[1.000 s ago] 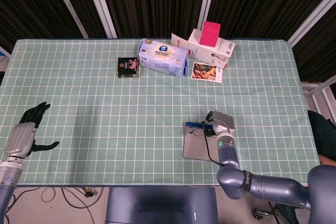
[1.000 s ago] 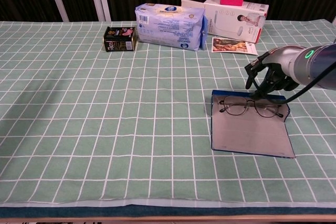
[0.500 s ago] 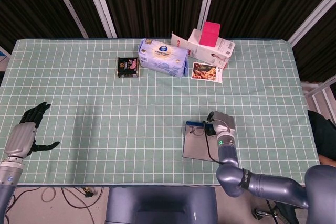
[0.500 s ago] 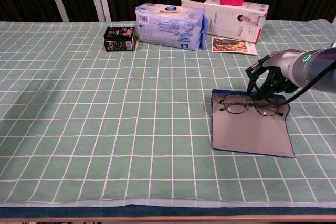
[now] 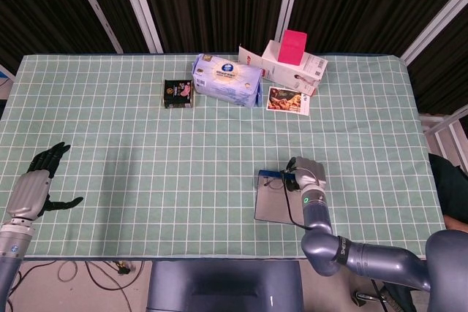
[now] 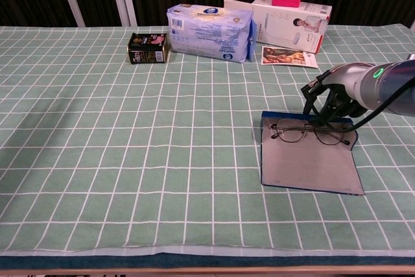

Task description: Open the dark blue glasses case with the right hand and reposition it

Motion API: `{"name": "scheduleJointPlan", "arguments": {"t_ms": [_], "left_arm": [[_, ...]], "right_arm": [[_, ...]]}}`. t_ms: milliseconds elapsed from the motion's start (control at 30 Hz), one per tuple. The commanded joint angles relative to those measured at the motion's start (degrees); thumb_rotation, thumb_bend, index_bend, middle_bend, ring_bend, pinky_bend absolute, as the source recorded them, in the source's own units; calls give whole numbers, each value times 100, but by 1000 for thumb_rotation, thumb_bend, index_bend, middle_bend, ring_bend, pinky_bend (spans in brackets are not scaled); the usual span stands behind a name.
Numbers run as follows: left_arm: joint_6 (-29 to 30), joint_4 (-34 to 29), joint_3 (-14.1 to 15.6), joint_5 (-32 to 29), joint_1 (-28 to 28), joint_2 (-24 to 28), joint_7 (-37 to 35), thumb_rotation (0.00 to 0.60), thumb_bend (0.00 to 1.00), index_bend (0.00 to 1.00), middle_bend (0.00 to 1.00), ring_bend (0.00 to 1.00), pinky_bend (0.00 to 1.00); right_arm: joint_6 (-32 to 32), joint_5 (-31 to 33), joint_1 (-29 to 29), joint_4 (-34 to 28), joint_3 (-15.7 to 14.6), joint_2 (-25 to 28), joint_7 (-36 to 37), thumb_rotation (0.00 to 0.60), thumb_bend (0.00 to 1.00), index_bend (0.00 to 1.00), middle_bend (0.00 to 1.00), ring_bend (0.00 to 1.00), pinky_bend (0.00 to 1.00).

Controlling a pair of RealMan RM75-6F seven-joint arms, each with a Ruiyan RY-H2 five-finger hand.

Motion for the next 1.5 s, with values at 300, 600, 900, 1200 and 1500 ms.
{"name": "scheduleJointPlan", "arguments": {"t_ms": [300,600,900,1200,1500], "left_arm": [[1,-2,-2,1,1,2,-7,600,14,0,0,0,0],[-11,-9,-6,-16,-1,5,-10,600,14,0,0,0,0],[-21,-18,-8,-32,-1,9,-13,600,15,0,0,0,0],[-30,-32,-12,-43,0,20,-29,600,15,0,0,0,0],[-40,-42,-9,-45,-1,21,-39,600,14,0,0,0,0]], "right_arm": [[1,16,1,-1,9,0,10,600,517,405,925,1000,1000],[-25,53,-5,45,-9,-14,4,600,523,406,925,1000,1000],[-44,38,-22,13,-33,5,11,600,525,406,925,1000,1000],[-36,-21,-31,63,-65,-31,34,600,548,462,928,1000,1000],[-44,-104,-53,-2,-41,-27,110,600,564,516,931,1000,1000]]}}
